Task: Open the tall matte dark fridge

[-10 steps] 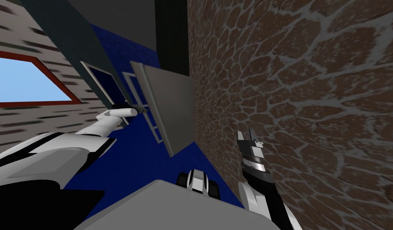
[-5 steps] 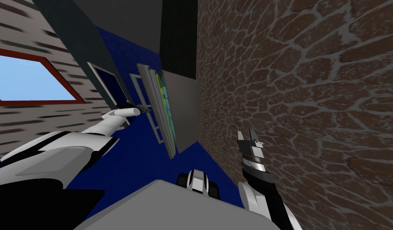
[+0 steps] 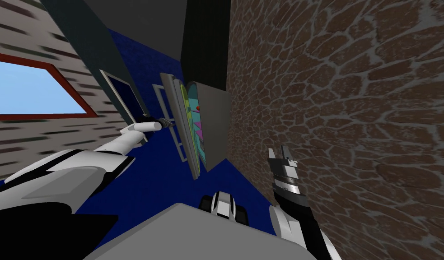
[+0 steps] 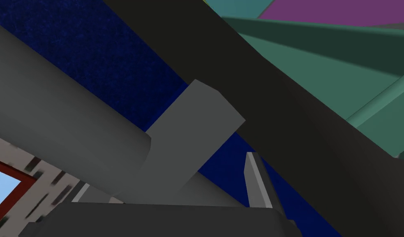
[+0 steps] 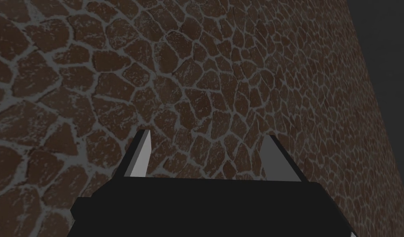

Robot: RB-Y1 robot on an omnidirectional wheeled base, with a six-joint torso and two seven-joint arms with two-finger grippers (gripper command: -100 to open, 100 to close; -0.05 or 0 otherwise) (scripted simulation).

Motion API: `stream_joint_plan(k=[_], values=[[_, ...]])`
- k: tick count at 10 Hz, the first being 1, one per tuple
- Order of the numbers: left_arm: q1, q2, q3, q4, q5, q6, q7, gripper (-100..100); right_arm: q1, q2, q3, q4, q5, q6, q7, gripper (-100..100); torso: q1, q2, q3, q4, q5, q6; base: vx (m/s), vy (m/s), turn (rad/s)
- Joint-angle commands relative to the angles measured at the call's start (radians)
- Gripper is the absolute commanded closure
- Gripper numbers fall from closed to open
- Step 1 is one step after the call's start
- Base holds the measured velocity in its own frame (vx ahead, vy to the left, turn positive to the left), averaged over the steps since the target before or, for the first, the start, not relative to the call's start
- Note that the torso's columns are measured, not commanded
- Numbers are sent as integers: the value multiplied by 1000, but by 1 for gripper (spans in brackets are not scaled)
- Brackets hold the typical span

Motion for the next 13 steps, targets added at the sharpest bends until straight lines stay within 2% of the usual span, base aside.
stream_joint_plan(k=[1,5,7,8,10,11,13], values=[[-8,-1,-8,-45,11,4,-7,100,0,0,0,0,0,0,0,0,-2,3,2,0,1,-2,-192,247,-70],[-11,-10,-24,-95,34,18,-16,100,0,0,0,0,0,0,0,0,-8,9,7,0,1,-6,-150,218,-63],[-11,-10,-24,-95,34,18,-16,100,0,0,0,0,0,0,0,0,-8,10,7,1,0,-6,-92,155,-40],[-12,-15,-32,-120,46,25,-21,100,0,0,0,0,0,0,0,0,-10,10,8,1,1,-8,-144,207,-44],[-18,-17,-31,-109,53,22,-21,100,0,0,0,0,0,0,0,0,-7,17,12,2,3,-10,-93,122,-54],[-22,-23,-39,-130,65,27,-29,100,0,0,0,0,0,0,0,0,-11,15,12,2,3,-12,-43,205,-41],[-24,-30,-46,-151,76,33,-35,100,0,0,0,0,0,0,0,0,5,10,7,4,2,-4,-84,322,-84]])
